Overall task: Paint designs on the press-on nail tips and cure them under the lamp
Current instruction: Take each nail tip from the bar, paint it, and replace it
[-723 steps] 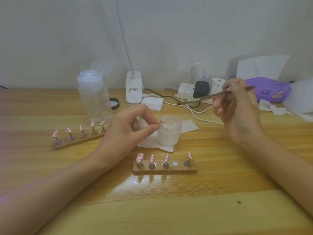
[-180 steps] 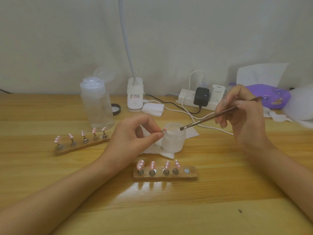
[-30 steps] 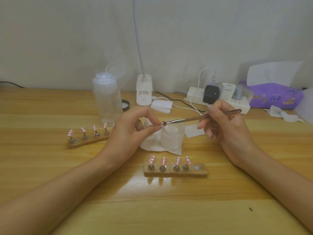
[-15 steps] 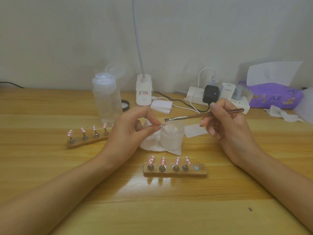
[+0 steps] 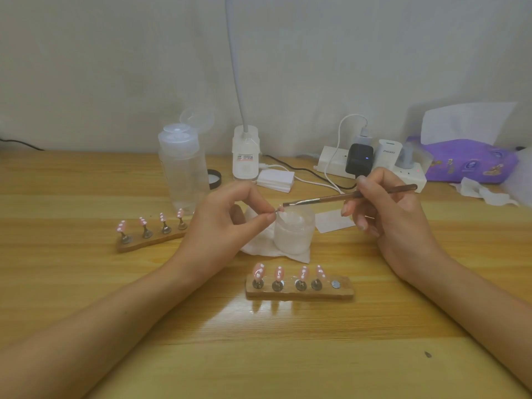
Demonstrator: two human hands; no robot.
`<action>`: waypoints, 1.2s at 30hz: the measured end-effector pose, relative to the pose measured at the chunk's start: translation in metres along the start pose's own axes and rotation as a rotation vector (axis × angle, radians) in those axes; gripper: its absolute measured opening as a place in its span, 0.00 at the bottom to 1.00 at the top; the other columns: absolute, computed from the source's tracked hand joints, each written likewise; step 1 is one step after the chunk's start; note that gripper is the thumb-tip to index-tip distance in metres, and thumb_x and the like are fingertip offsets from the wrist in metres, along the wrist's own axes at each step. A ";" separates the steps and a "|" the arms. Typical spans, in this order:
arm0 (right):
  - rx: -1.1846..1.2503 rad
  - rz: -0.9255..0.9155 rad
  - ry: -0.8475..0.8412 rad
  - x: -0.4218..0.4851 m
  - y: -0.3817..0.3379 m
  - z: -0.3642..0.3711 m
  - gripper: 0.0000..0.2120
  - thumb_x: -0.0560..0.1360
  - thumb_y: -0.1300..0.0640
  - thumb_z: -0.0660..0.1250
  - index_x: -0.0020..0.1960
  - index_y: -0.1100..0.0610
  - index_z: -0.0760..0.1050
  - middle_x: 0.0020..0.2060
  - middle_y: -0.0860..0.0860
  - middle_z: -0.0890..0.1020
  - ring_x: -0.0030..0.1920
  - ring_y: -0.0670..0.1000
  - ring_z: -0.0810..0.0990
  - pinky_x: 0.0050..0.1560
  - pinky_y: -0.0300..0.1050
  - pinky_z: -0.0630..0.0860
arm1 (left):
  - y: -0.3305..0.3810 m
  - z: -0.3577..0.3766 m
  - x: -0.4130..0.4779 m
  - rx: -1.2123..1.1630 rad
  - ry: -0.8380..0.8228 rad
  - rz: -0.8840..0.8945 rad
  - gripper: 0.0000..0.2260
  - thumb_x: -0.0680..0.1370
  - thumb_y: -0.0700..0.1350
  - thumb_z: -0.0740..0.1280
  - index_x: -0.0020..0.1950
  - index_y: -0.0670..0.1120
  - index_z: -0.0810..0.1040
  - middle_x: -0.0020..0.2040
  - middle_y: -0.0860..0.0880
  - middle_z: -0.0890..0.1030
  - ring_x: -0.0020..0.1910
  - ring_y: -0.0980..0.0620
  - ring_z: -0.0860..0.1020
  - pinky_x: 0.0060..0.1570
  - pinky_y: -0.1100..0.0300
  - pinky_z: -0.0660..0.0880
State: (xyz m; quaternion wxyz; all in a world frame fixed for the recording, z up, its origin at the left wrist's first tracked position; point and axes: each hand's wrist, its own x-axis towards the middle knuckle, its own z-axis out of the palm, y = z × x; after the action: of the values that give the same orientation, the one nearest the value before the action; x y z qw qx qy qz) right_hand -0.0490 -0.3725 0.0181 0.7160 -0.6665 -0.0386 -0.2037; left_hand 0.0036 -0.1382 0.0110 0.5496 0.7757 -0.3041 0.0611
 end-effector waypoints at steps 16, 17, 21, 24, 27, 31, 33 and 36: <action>-0.056 -0.006 -0.042 -0.003 -0.002 0.003 0.13 0.77 0.50 0.68 0.36 0.49 0.70 0.31 0.55 0.83 0.25 0.48 0.71 0.30 0.45 0.61 | 0.002 0.000 -0.001 -0.015 0.006 -0.030 0.07 0.75 0.40 0.74 0.39 0.49 0.80 0.34 0.61 0.79 0.27 0.59 0.67 0.30 0.67 0.67; -0.064 -0.005 -0.038 -0.004 -0.001 0.003 0.13 0.77 0.49 0.69 0.36 0.50 0.70 0.31 0.55 0.82 0.25 0.49 0.70 0.31 0.46 0.61 | 0.002 0.000 -0.001 -0.012 0.005 -0.029 0.07 0.75 0.40 0.74 0.39 0.49 0.80 0.35 0.60 0.79 0.27 0.59 0.67 0.30 0.67 0.68; -0.076 -0.019 -0.023 -0.003 -0.001 0.000 0.13 0.78 0.52 0.67 0.37 0.52 0.69 0.29 0.55 0.81 0.24 0.49 0.70 0.29 0.43 0.63 | 0.001 0.000 -0.001 -0.001 0.005 -0.019 0.06 0.75 0.40 0.74 0.40 0.49 0.80 0.35 0.61 0.79 0.27 0.59 0.67 0.31 0.67 0.67; -0.097 -0.065 -0.008 0.002 -0.009 -0.006 0.13 0.78 0.55 0.64 0.35 0.50 0.69 0.27 0.53 0.80 0.23 0.48 0.70 0.25 0.39 0.64 | 0.001 0.000 -0.001 0.014 -0.006 -0.007 0.06 0.75 0.40 0.74 0.40 0.48 0.80 0.32 0.64 0.77 0.26 0.59 0.66 0.30 0.70 0.66; -0.213 -0.076 -0.097 0.012 -0.023 -0.015 0.16 0.81 0.58 0.63 0.35 0.50 0.70 0.26 0.54 0.79 0.23 0.48 0.72 0.23 0.37 0.66 | 0.001 -0.001 -0.002 0.022 -0.004 -0.003 0.06 0.75 0.41 0.74 0.40 0.49 0.80 0.34 0.63 0.78 0.26 0.59 0.66 0.30 0.70 0.67; -0.295 -0.051 -0.189 0.023 -0.041 -0.031 0.15 0.80 0.59 0.64 0.35 0.53 0.69 0.27 0.56 0.80 0.23 0.50 0.73 0.24 0.37 0.69 | -0.001 0.000 -0.001 0.010 0.002 -0.006 0.07 0.75 0.41 0.74 0.39 0.50 0.80 0.40 0.57 0.81 0.28 0.57 0.67 0.32 0.67 0.69; -0.335 -0.041 -0.205 0.024 -0.048 -0.038 0.13 0.77 0.55 0.67 0.34 0.52 0.71 0.27 0.57 0.80 0.23 0.50 0.74 0.24 0.38 0.70 | -0.001 0.000 -0.001 0.007 0.002 -0.005 0.07 0.75 0.41 0.74 0.39 0.50 0.79 0.41 0.56 0.81 0.28 0.57 0.68 0.32 0.66 0.69; -0.279 -0.056 -0.222 0.021 -0.048 -0.045 0.09 0.74 0.53 0.67 0.35 0.49 0.73 0.29 0.56 0.81 0.26 0.50 0.76 0.27 0.38 0.73 | -0.001 0.001 -0.001 0.006 0.006 -0.007 0.07 0.75 0.41 0.74 0.39 0.50 0.79 0.41 0.56 0.81 0.28 0.57 0.68 0.32 0.66 0.69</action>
State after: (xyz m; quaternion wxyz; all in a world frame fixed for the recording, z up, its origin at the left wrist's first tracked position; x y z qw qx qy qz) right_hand -0.0557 -0.4228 0.0655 0.6019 -0.7766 -0.1074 -0.1521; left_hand 0.0037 -0.1382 0.0093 0.5484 0.7783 -0.2994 0.0625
